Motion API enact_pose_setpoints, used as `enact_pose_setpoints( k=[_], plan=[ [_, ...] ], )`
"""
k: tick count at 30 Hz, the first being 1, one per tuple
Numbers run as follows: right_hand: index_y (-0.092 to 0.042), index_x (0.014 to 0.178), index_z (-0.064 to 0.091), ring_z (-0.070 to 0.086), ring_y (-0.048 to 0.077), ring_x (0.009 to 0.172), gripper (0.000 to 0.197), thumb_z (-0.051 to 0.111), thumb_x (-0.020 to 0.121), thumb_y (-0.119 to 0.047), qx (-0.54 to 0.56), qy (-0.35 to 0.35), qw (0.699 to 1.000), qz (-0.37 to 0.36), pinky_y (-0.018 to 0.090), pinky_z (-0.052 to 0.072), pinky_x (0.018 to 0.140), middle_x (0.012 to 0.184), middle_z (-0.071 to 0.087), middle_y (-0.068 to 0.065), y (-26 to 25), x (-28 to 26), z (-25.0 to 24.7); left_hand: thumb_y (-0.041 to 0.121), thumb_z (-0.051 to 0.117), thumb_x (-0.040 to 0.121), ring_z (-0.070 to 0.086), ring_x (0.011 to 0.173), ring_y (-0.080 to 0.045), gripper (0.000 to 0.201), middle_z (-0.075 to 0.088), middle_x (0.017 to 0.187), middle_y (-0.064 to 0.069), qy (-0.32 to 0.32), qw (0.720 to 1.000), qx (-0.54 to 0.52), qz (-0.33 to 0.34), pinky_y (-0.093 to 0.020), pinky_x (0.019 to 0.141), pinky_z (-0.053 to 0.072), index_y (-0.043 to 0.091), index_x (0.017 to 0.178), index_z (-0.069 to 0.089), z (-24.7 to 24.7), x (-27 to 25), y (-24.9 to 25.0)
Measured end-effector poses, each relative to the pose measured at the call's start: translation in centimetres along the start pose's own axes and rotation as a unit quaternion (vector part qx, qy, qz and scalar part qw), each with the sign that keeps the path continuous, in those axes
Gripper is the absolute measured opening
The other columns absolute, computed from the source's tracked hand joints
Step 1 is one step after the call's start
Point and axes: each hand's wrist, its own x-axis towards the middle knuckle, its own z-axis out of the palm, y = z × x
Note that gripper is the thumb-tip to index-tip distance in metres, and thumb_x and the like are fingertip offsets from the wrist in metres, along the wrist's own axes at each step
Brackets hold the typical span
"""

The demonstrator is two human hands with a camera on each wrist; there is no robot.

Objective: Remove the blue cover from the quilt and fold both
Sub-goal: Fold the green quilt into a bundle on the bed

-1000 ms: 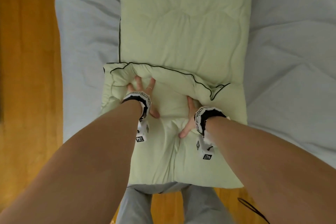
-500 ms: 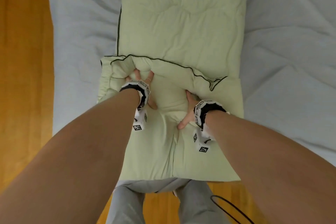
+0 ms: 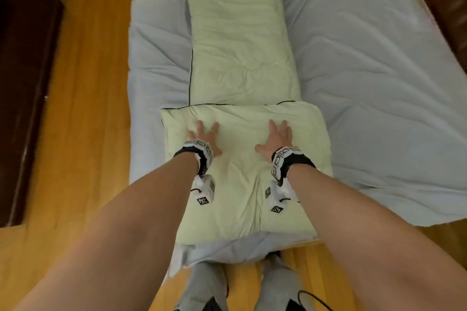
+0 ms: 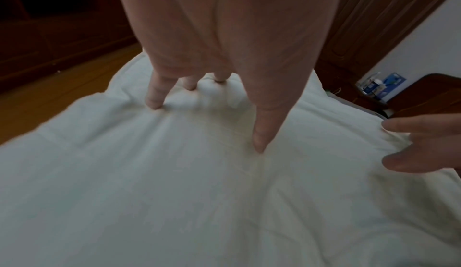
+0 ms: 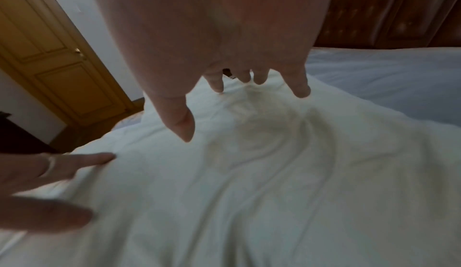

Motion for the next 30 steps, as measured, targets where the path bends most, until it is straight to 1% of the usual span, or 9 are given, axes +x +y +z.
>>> enact_pose_setpoints(
  k=[6,9,12,18,20,23,25,28,30],
  plan=[
    [-0.04,0.154,0.006,-0.015,0.025,0.15,0.093,0.067,0.084,-0.032,0.029,-0.029,0.998,-0.054,0.062,0.013,0.116,0.162,-0.021,0.0,-1.3,-6.2,4.7,0.03,0.063,0.089,0.017,0.145,-0.037,0.084,-0.008,0.161,-0.001,0.044,0.998,0.021,0.033,-0.054,0.112,0.031,0.037,0.154,0.01,-1.1,-4.3,-1.1],
    [-0.041,0.154,0.007,-0.016,0.025,0.149,0.091,0.065,0.084,-0.029,0.015,-0.017,0.997,-0.078,0.064,0.011,0.115,0.161,-0.022,0.001,-2.9,-7.3,6.6,0.026,0.058,0.091,0.02,0.144,-0.031,0.073,0.003,0.162,-0.001,0.09,0.995,0.003,0.04,-0.05,0.112,0.032,0.03,0.153,0.019,-1.7,-6.8,-2.5],
    [-0.038,0.154,0.006,-0.016,0.026,0.149,0.09,0.065,0.086,-0.03,0.007,-0.014,0.996,-0.087,0.064,0.009,0.115,0.161,-0.022,0.003,-4.7,-8.7,8.2,0.03,0.055,0.093,0.022,0.145,-0.024,0.065,0.01,0.161,0.001,0.131,0.99,0.023,0.043,-0.047,0.11,0.035,0.03,0.152,0.025,-2.3,-9.3,-4.3],
    [-0.04,0.154,0.004,-0.012,0.027,0.15,0.091,0.065,0.086,-0.031,-0.001,-0.001,0.994,-0.106,0.063,0.009,0.116,0.162,-0.022,0.002,-9.8,-11.1,8.3,0.032,0.058,0.092,0.023,0.144,-0.026,0.066,0.014,0.161,-0.002,0.136,0.99,0.023,0.036,-0.048,0.111,0.034,0.029,0.151,0.028,-5.4,-12.3,-10.5],
    [-0.039,0.154,0.004,-0.011,0.027,0.15,0.091,0.064,0.086,-0.032,-0.019,0.011,0.994,-0.111,0.063,0.01,0.115,0.162,-0.02,0.002,-13.2,-11.6,8.5,0.032,0.059,0.092,0.027,0.143,-0.028,0.064,0.019,0.16,-0.004,0.144,0.988,0.002,0.053,-0.047,0.113,0.033,0.027,0.15,0.031,-6.9,-12.4,-13.9],
    [-0.036,0.155,0.005,-0.008,0.027,0.15,0.09,0.063,0.086,-0.032,-0.035,0.031,0.993,-0.108,0.063,0.011,0.115,0.162,-0.018,0.002,-18.6,-12.1,9.4,0.031,0.06,0.092,0.038,0.137,-0.028,0.059,0.031,0.154,-0.008,0.142,0.987,-0.026,0.071,-0.04,0.11,0.036,0.022,0.146,0.039,-9.7,-12.0,-19.4],
    [-0.032,0.155,0.006,-0.006,0.028,0.15,0.089,0.063,0.087,-0.032,-0.032,0.048,0.993,-0.104,0.061,0.012,0.116,0.163,-0.014,0.004,-23.6,-12.8,11.2,0.031,0.06,0.093,0.047,0.13,-0.028,0.057,0.038,0.15,-0.01,0.127,0.988,-0.037,0.083,-0.038,0.104,0.042,0.021,0.146,0.04,-12.3,-11.6,-24.6],
    [-0.029,0.155,0.009,-0.002,0.029,0.15,0.089,0.063,0.085,-0.034,-0.015,0.058,0.996,-0.069,0.057,0.015,0.117,0.163,-0.007,0.006,-31.6,-14.6,14.8,0.028,0.058,0.093,0.059,0.113,-0.028,0.056,0.052,0.137,-0.012,0.103,0.988,-0.047,0.103,-0.034,0.088,0.051,0.02,0.145,0.041,-16.0,-11.5,-32.8],
    [-0.027,0.156,0.008,0.002,0.03,0.149,0.091,0.064,0.085,-0.034,-0.011,0.044,0.997,-0.057,0.054,0.015,0.118,0.164,-0.001,0.008,-37.2,-16.2,17.0,0.03,0.057,0.093,0.058,0.116,-0.027,0.055,0.052,0.139,-0.01,0.087,0.989,-0.028,0.116,-0.031,0.087,0.049,0.019,0.145,0.043,-18.6,-12.2,-38.6]
  ],
)
